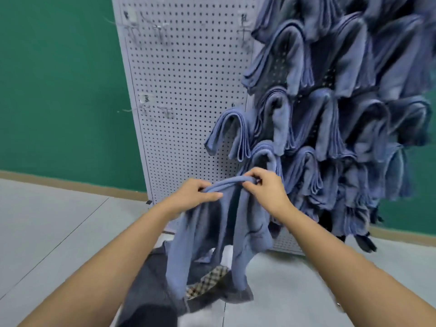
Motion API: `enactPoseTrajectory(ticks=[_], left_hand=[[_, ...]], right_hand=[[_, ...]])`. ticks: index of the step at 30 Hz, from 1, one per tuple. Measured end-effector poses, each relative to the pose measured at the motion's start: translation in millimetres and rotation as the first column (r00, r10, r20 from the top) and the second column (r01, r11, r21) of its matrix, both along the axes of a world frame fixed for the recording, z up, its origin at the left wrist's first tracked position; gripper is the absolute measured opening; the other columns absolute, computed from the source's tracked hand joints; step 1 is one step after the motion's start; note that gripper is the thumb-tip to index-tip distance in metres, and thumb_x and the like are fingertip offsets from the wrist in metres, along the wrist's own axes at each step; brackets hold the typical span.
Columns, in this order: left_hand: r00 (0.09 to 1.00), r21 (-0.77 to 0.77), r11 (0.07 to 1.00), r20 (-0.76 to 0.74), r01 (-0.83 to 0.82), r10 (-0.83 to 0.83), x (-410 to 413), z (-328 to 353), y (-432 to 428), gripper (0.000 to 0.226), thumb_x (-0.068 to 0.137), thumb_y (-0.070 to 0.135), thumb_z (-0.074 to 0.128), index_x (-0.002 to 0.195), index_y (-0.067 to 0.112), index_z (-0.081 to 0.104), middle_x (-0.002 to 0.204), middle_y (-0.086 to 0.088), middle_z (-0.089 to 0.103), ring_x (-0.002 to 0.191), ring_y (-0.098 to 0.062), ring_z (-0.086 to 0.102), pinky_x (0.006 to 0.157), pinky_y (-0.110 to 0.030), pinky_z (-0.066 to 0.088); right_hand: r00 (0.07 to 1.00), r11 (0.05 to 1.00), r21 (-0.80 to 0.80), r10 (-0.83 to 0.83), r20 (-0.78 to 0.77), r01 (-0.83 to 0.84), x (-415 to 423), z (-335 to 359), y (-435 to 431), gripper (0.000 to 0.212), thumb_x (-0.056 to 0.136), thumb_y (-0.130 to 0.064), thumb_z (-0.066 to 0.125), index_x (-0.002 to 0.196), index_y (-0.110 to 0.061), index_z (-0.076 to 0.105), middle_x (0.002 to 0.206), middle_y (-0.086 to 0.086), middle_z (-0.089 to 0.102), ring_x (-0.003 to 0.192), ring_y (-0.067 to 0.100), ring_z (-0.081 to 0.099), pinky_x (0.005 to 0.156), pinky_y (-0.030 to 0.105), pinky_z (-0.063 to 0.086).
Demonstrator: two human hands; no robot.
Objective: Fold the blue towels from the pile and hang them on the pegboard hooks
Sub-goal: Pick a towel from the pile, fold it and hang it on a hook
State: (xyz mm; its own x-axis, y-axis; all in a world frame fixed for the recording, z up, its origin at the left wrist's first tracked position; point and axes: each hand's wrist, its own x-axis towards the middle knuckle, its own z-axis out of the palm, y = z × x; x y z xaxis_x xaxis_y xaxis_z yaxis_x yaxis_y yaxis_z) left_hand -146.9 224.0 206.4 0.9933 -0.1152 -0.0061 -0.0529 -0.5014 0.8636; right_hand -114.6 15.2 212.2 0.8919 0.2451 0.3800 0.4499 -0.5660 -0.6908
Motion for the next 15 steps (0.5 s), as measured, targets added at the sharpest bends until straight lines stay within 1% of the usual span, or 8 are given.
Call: enactPoseTrajectory(ticks=[2, 3, 5, 8, 9, 12, 13, 15], left_hand=[[0.998, -0.082, 0.995, -0.018, 0.059, -0.060, -13, 22, -27, 0.030, 0.090, 0.032, 0.064, 0.070, 0.013, 0.052, 0.065, -0.003, 0.041, 0.061, -0.010, 0.041, 0.061, -0.025, 0.029], [0.995, -0.125, 0.989, -0.038, 0.084, -0.089, -18, 29, -41, 0.029, 0.091, 0.036, 0.063, 0.077, 0.011, 0.054, 0.071, -0.006, 0.047, 0.068, -0.014, 0.047, 0.066, -0.029, 0.034], [0.984, -0.170, 0.977, -0.101, 0.126, -0.144, -28, 34, -70, 0.034, 0.085, 0.042, 0.068, 0.084, 0.010, 0.058, 0.080, -0.008, 0.058, 0.076, -0.017, 0.056, 0.071, -0.029, 0.042], [0.960, -0.058, 0.978, -0.190, 0.199, -0.207, -41, 33, -110, 0.058, 0.059, 0.056, 0.082, 0.088, 0.011, 0.058, 0.083, -0.005, 0.056, 0.080, -0.017, 0.056, 0.074, -0.030, 0.041], [0.948, -0.027, 0.973, -0.220, 0.229, -0.229, -43, 30, -121, 0.058, 0.058, 0.055, 0.081, 0.088, 0.011, 0.059, 0.084, -0.006, 0.057, 0.082, -0.018, 0.056, 0.075, -0.031, 0.041], [0.939, -0.015, 0.974, -0.264, 0.226, -0.222, -45, 24, -146, 0.035, 0.079, 0.043, 0.071, 0.084, 0.010, 0.063, 0.090, -0.007, 0.067, 0.087, -0.022, 0.061, 0.079, -0.030, 0.046], [0.942, -0.066, 0.980, -0.270, 0.189, -0.200, -45, 23, -153, 0.028, 0.086, 0.039, 0.067, 0.090, 0.012, 0.065, 0.095, -0.006, 0.069, 0.090, -0.022, 0.063, 0.081, -0.030, 0.048], [0.948, -0.286, 0.954, -0.271, 0.087, -0.168, -47, 22, -163, 0.022, 0.092, 0.033, 0.061, 0.100, 0.013, 0.066, 0.102, -0.007, 0.070, 0.097, -0.023, 0.064, 0.088, -0.034, 0.050]], right_hand=[[0.996, 0.997, -0.005, -0.072, 0.048, 0.073, -15, 24, -28, 0.006, 0.088, -0.011, 0.062, 0.092, -0.010, 0.067, 0.088, 0.001, 0.059, 0.072, 0.010, 0.049, 0.067, 0.020, 0.035], [0.991, 0.993, -0.001, -0.115, 0.075, 0.115, -21, 34, -40, 0.008, 0.088, -0.012, 0.063, 0.093, -0.009, 0.069, 0.091, 0.003, 0.058, 0.076, 0.014, 0.050, 0.069, 0.023, 0.036], [0.973, 0.981, 0.038, -0.194, 0.121, 0.191, -30, 49, -60, 0.009, 0.087, -0.012, 0.064, 0.092, -0.007, 0.071, 0.090, 0.009, 0.060, 0.074, 0.017, 0.052, 0.068, 0.027, 0.038], [0.967, 0.972, 0.113, -0.218, 0.134, 0.204, -43, 63, -78, 0.009, 0.088, -0.007, 0.062, 0.090, -0.005, 0.070, 0.076, 0.009, 0.061, 0.065, 0.017, 0.052, 0.065, 0.032, 0.045], [0.971, 0.974, 0.134, -0.202, 0.130, 0.185, -47, 65, -81, 0.010, 0.089, -0.006, 0.061, 0.091, -0.004, 0.070, 0.077, 0.010, 0.063, 0.068, 0.019, 0.056, 0.069, 0.036, 0.050], [0.989, 0.980, 0.153, -0.137, 0.059, 0.127, -52, 61, -89, 0.017, 0.092, -0.006, 0.058, 0.103, -0.004, 0.070, 0.094, 0.009, 0.070, 0.087, 0.021, 0.065, 0.085, 0.036, 0.054], [0.993, 0.981, 0.156, -0.119, 0.018, 0.115, -53, 57, -92, 0.019, 0.094, -0.007, 0.056, 0.108, -0.005, 0.069, 0.099, 0.009, 0.070, 0.091, 0.021, 0.065, 0.087, 0.036, 0.054], [0.992, 0.975, 0.187, -0.114, -0.060, 0.123, -55, 46, -103, 0.021, 0.096, -0.010, 0.054, 0.113, -0.006, 0.065, 0.099, 0.012, 0.069, 0.093, 0.025, 0.065, 0.088, 0.039, 0.054]])
